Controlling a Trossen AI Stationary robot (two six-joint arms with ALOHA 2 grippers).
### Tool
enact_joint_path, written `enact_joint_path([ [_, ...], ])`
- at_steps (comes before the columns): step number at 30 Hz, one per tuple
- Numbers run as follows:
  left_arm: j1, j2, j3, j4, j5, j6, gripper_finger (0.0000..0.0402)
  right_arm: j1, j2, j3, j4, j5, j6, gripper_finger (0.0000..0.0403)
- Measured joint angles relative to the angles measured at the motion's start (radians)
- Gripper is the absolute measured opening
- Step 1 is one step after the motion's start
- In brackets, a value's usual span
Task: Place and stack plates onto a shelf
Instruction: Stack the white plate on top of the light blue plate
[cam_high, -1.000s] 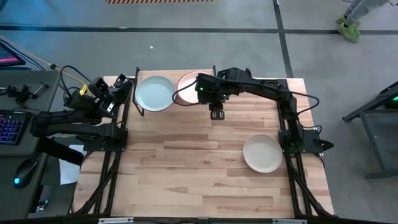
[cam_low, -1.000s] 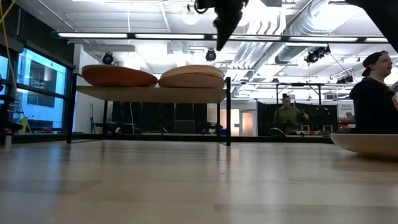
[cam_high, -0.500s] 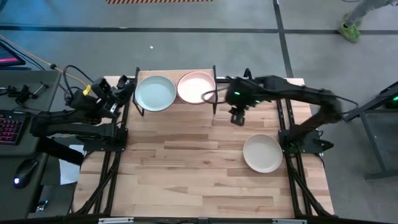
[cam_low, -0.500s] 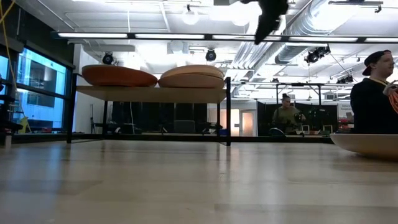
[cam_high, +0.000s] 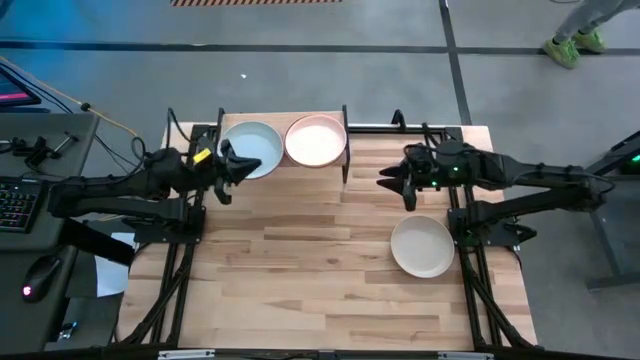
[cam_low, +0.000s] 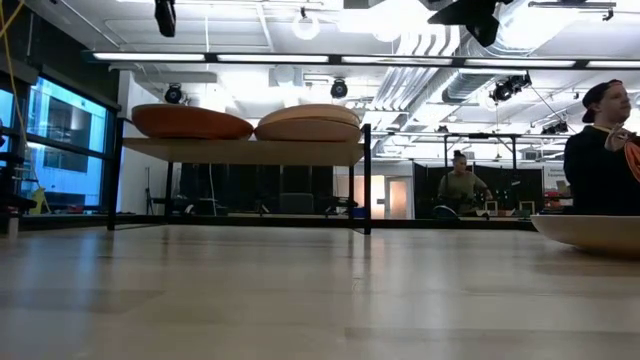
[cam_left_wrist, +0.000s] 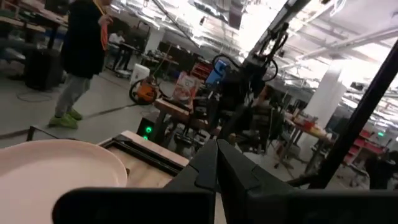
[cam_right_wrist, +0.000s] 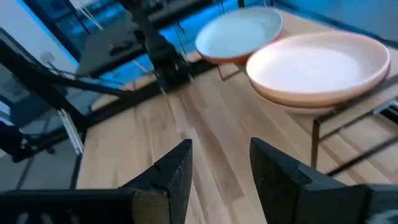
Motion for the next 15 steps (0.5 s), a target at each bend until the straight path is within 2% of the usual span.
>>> enact_joint_path([
  [8, 0.000, 0.044, 0.000, 0.023, 0.051, 0.031, 0.0000, 0.000, -0.032, -0.036, 0.046, 0.000, 0.000, 0.0142],
  [15, -0.017, 0.047, 0.001, -0.035, 0.051, 0.143, 0.0000, 0.000, -0.029, -0.036, 0.046, 0.000, -0.028, 0.0142],
])
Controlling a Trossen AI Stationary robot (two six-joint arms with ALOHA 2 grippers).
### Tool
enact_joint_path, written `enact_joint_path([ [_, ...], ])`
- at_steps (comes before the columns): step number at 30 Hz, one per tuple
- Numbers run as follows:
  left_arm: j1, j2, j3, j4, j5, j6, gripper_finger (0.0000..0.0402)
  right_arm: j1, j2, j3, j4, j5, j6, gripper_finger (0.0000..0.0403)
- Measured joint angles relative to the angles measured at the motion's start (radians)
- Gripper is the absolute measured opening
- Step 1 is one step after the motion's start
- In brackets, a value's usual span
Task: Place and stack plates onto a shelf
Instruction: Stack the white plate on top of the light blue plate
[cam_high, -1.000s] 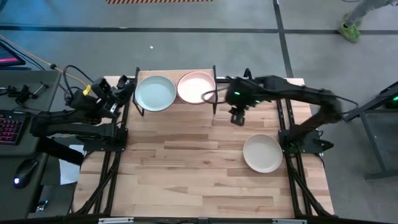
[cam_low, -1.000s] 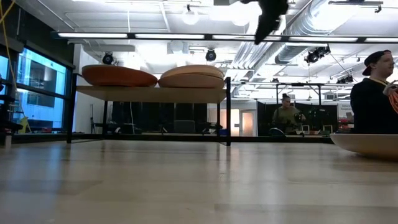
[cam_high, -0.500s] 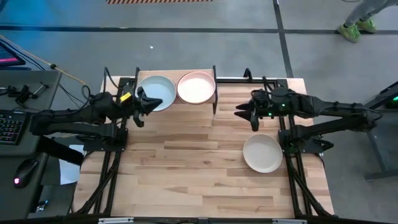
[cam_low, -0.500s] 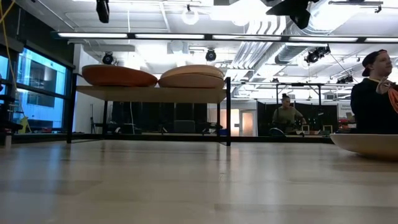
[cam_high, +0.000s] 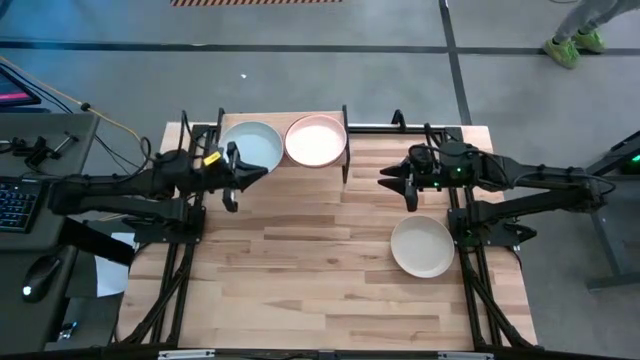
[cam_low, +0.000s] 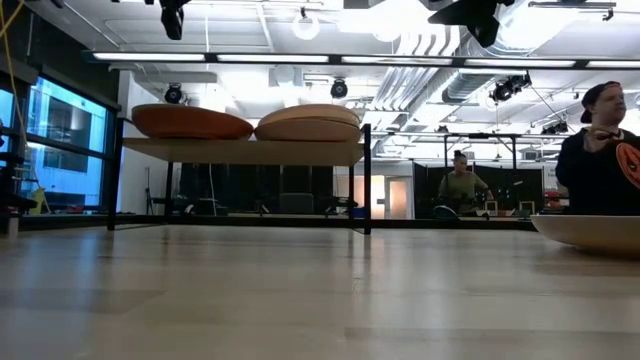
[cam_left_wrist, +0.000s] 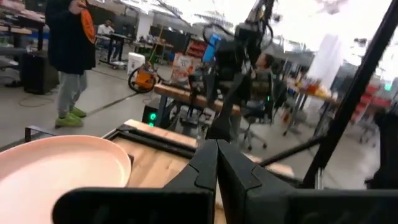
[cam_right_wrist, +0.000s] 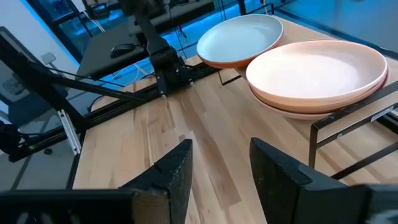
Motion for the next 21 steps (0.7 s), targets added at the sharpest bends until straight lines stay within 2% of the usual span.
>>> enact_joint_path([
  [10, -0.058, 0.001, 0.000, -0.053, -0.033, 0.072, 0.0000, 0.000, 0.000, 0.000, 0.000, -0.008, -0.050, 0.0129],
  [13, -0.058, 0.001, 0.000, -0.052, -0.035, 0.085, 0.0000, 0.000, 0.000, 0.000, 0.000, -0.023, -0.071, 0.0096],
  [17, -0.058, 0.002, 0.000, -0.052, -0.039, 0.085, 0.0000, 0.000, 0.000, 0.000, -0.008, -0.062, -0.097, 0.0020],
  [19, -0.058, 0.002, 0.000, -0.052, -0.044, 0.084, 0.0000, -0.004, -0.002, 0.000, -0.021, -0.074, -0.107, 0.0009],
  [21, -0.058, 0.002, 0.000, -0.052, -0.047, 0.084, 0.0000, -0.004, -0.006, 0.000, -0.034, -0.076, -0.112, 0.0019],
])
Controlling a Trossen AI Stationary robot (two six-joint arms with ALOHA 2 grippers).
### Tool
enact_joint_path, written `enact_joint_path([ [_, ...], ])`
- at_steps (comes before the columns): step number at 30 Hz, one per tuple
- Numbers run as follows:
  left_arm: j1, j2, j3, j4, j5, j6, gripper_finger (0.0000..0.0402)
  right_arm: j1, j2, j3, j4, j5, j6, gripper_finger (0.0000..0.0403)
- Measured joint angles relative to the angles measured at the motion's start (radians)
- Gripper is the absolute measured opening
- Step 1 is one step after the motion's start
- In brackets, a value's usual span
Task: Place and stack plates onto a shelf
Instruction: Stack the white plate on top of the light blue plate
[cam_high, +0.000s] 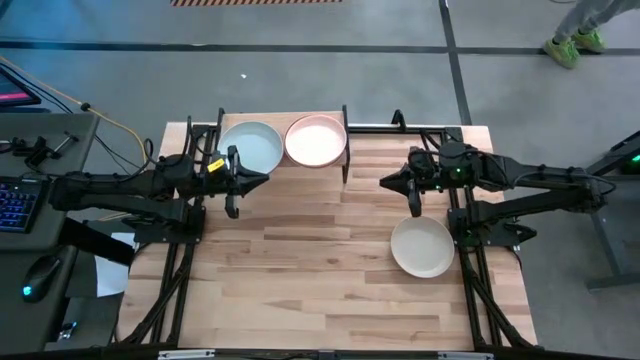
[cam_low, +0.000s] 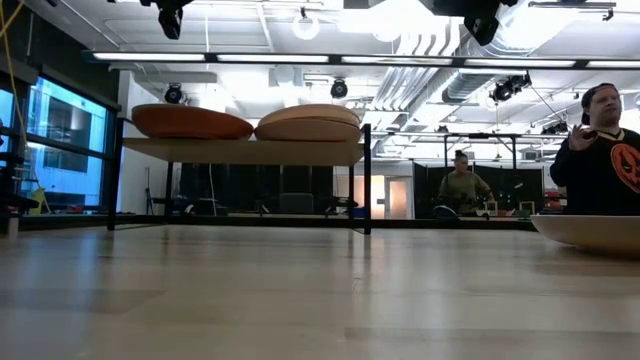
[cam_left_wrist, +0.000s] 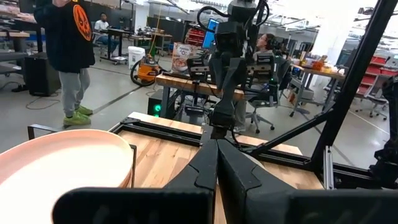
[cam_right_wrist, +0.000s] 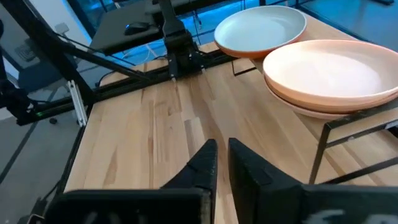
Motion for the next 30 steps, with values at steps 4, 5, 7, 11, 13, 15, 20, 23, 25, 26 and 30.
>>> enact_joint_path([
  [4, 0.000, 0.000, 0.000, 0.000, 0.000, 0.000, 0.0000, 0.000, -0.029, -0.029, -0.011, 0.000, -0.007, 0.0011],
  [5, 0.000, 0.000, 0.000, 0.000, 0.000, 0.000, 0.0000, 0.000, -0.039, -0.042, -0.012, 0.000, -0.004, 0.0006],
  [7, 0.000, 0.000, 0.000, 0.000, 0.000, -0.001, 0.0000, 0.000, -0.063, -0.072, -0.012, 0.000, 0.021, 0.0004],
  [11, 0.000, 0.000, 0.000, 0.000, 0.000, -0.001, 0.0000, 0.000, -0.085, -0.100, -0.036, 0.010, 0.081, 0.0019],
  [13, 0.000, 0.000, 0.000, 0.000, 0.000, 0.000, 0.0000, 0.000, -0.069, -0.086, -0.081, 0.012, 0.088, 0.0024],
  [15, 0.000, 0.000, 0.000, 0.000, -0.001, -0.001, 0.0000, 0.000, -0.039, -0.061, -0.176, 0.012, 0.088, 0.0030],
  [20, 0.000, 0.000, 0.000, 0.000, -0.001, -0.001, 0.0000, -0.006, 0.073, -0.031, -0.433, -0.007, 0.075, 0.0063],
  [23, 0.000, 0.000, 0.000, 0.000, -0.001, -0.001, 0.0000, -0.026, 0.152, -0.030, -0.588, -0.056, 0.020, 0.0092],
  [25, 0.000, 0.000, 0.000, 0.000, -0.001, -0.001, 0.0000, -0.042, 0.203, -0.030, -0.669, -0.063, -0.037, 0.0112],
  [26, 0.000, 0.000, 0.000, 0.000, -0.001, 0.000, 0.0000, -0.048, 0.227, -0.030, -0.696, -0.064, -0.071, 0.0121],
  [30, 0.000, 0.000, 0.000, 0.000, -0.001, -0.014, 0.0000, -0.077, 0.301, -0.030, -0.727, -0.072, -0.193, 0.0147],
])
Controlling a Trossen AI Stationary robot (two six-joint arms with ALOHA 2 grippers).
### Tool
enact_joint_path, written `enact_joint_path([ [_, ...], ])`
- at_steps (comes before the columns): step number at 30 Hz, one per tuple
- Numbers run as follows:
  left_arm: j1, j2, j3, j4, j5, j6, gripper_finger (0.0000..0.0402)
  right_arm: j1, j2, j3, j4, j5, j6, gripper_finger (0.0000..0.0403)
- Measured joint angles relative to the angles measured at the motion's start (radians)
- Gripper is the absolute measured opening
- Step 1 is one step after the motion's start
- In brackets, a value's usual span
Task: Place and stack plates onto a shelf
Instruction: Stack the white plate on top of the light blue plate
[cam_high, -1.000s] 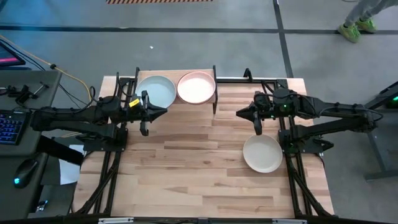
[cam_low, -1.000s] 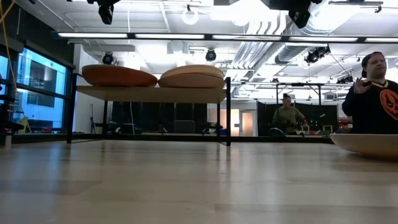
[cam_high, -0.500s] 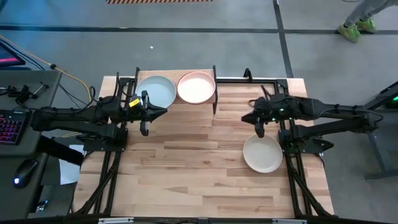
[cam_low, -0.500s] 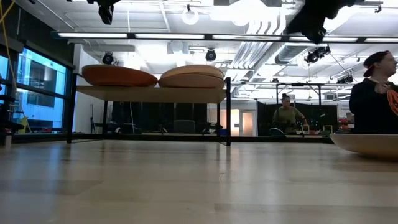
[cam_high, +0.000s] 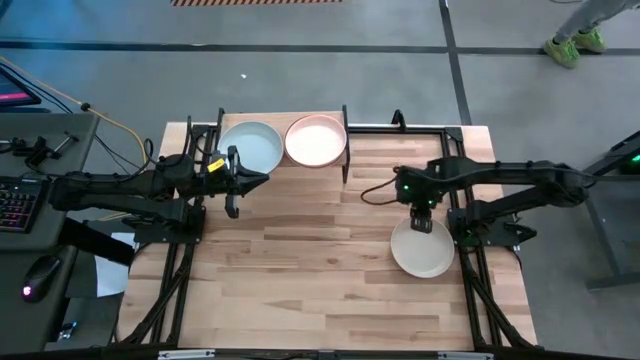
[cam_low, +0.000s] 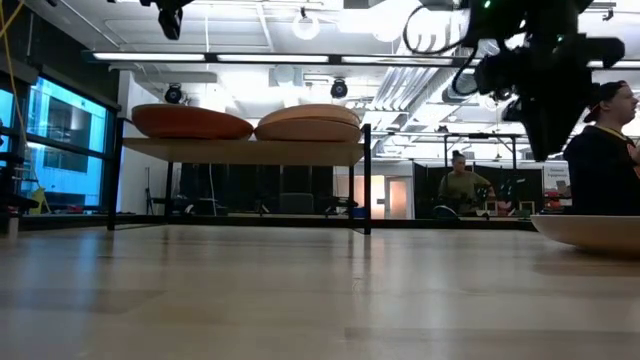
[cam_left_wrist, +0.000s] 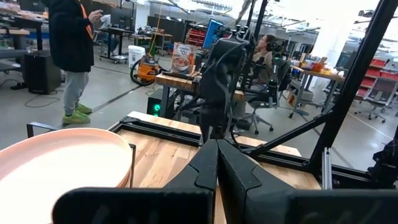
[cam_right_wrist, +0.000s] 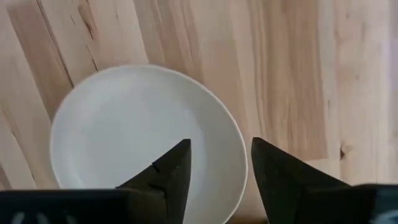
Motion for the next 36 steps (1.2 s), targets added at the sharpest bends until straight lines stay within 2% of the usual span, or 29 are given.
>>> enact_joint_path([
  [4, 0.000, 0.000, 0.000, 0.000, 0.000, -0.022, 0.0000, -0.029, 0.051, -0.018, 0.011, -0.036, -0.086, 0.0155],
  [9, 0.000, 0.000, 0.000, 0.000, 0.000, -0.022, 0.0000, -0.041, 0.056, -0.144, 0.061, -0.094, -0.124, 0.0156],
  [13, 0.001, 0.000, 0.000, 0.000, -0.003, -0.013, 0.0000, -0.043, 0.047, -0.098, 0.145, -0.049, -0.116, 0.0156],
  [16, 0.003, 0.000, 0.000, -0.001, -0.012, -0.013, 0.0000, -0.048, 0.051, -0.099, 0.122, -0.001, -0.126, 0.0156],
  [21, 0.003, 0.000, 0.000, -0.001, -0.013, -0.013, 0.0000, -0.057, 0.066, -0.128, 0.126, -0.058, -0.134, 0.0156],
  [28, 0.003, 0.007, 0.000, -0.001, -0.012, -0.012, 0.0000, -0.057, 0.097, -0.147, 0.155, -0.057, -0.164, 0.0156],
  [36, 0.003, 0.030, 0.000, 0.000, -0.013, -0.012, 0.0000, -0.059, 0.237, -0.147, 0.171, -0.044, -0.170, 0.0156],
])
